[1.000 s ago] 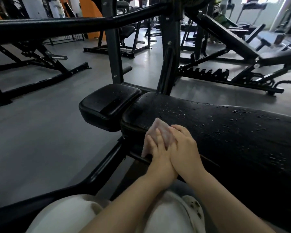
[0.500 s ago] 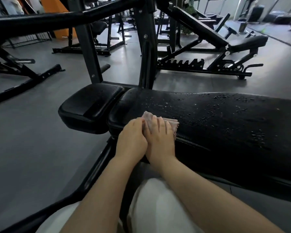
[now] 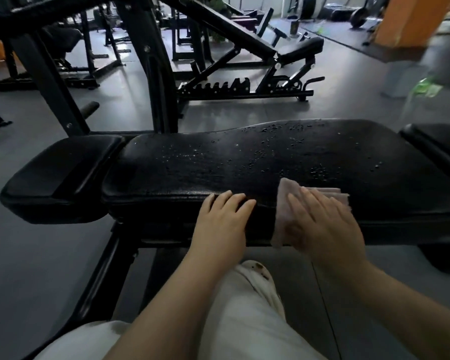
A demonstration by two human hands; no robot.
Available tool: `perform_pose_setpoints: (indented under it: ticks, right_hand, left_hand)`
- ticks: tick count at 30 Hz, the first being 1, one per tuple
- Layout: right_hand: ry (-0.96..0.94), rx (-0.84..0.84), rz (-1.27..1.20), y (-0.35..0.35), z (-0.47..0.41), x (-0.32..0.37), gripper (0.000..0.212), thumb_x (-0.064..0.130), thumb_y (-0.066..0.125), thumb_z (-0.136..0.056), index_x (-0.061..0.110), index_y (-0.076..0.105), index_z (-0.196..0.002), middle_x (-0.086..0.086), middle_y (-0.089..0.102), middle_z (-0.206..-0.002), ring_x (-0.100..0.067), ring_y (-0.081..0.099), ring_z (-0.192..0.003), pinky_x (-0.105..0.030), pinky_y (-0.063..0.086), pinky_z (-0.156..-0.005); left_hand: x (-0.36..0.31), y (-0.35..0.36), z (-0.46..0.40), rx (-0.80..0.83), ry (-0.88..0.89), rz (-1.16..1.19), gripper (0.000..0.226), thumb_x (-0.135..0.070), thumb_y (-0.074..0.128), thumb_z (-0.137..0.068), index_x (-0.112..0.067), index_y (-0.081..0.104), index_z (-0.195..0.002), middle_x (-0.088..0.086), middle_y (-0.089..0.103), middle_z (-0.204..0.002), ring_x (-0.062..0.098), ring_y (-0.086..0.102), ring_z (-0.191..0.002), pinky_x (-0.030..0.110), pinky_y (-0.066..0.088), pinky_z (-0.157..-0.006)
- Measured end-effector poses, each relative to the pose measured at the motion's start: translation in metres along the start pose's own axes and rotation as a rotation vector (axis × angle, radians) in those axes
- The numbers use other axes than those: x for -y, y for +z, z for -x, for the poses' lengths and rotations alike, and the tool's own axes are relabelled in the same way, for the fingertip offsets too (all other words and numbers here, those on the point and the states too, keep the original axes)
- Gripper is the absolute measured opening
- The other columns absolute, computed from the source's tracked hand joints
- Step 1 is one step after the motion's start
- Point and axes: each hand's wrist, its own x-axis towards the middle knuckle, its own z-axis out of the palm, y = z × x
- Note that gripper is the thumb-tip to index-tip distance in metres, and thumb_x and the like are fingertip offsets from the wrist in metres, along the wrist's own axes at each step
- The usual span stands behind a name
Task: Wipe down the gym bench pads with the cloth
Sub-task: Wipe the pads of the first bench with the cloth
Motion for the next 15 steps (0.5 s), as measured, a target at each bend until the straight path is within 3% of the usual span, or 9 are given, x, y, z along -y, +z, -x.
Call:
perform_pose_setpoints:
  ticks: [4,7,9,12,15]
  right_hand:
    - [0.188,-0.044,-0.024,-0.006,0.016,0.001,0.055,0.042,0.041,-0.084,0.013,0.044,-0.131,-0.022,0.052,-0.134,-0.039,0.049,-0.123,-0.052,0.029,-0.102]
    - [0.334,-0.058,-0.058,-0.004,0.002,0.03,0.053,0.049,0.041,-0.083,0.022,0.046,-0.129,-0.021,0.052,-0.132,-0.041,0.048,-0.121,-0.054,0.021,-0.104]
    - [0.314,-0.082,-0.028,-0.001,0.0,0.028,0.05,0.051,0.041,-0.085,0.026,0.047,-0.128,-0.016,0.055,-0.131,-0.037,0.05,-0.12,-0.053,0.024,-0.103]
    - [0.217,-0.161,-0.031,0.004,0.014,-0.007,0.041,0.049,0.033,-0.096,0.027,0.048,-0.128,-0.01,0.06,-0.128,-0.03,0.052,-0.12,-0.046,0.03,-0.103]
    - [0.253,-0.186,-0.055,0.008,0.036,-0.054,0.036,0.041,0.029,-0.098,0.025,0.049,-0.124,-0.008,0.061,-0.126,-0.026,0.045,-0.121,-0.043,0.029,-0.105]
  left_hand:
    - [-0.011,0.002,-0.004,0.013,0.032,-0.06,0.058,-0.021,0.039,-0.096,-0.029,0.017,-0.149,-0.005,0.017,-0.156,0.018,0.007,-0.145,0.038,0.002,-0.117]
    - [-0.024,-0.001,-0.008,-0.033,0.1,-0.043,0.058,-0.018,0.063,-0.082,-0.023,0.045,-0.137,0.003,0.045,-0.143,0.025,0.036,-0.136,0.045,0.024,-0.112]
    - [-0.036,0.006,-0.013,-0.096,0.157,-0.001,0.056,-0.016,0.076,-0.066,-0.019,0.062,-0.12,0.006,0.062,-0.122,0.029,0.056,-0.118,0.048,0.041,-0.099]
    - [-0.059,0.011,-0.023,-0.156,0.224,0.027,0.043,-0.019,0.07,-0.071,-0.019,0.064,-0.114,0.006,0.065,-0.116,0.028,0.06,-0.112,0.048,0.044,-0.096]
    - [-0.081,0.014,-0.034,-0.166,0.256,0.048,0.053,-0.015,0.082,-0.062,-0.018,0.066,-0.112,0.006,0.066,-0.114,0.028,0.062,-0.109,0.048,0.045,-0.094]
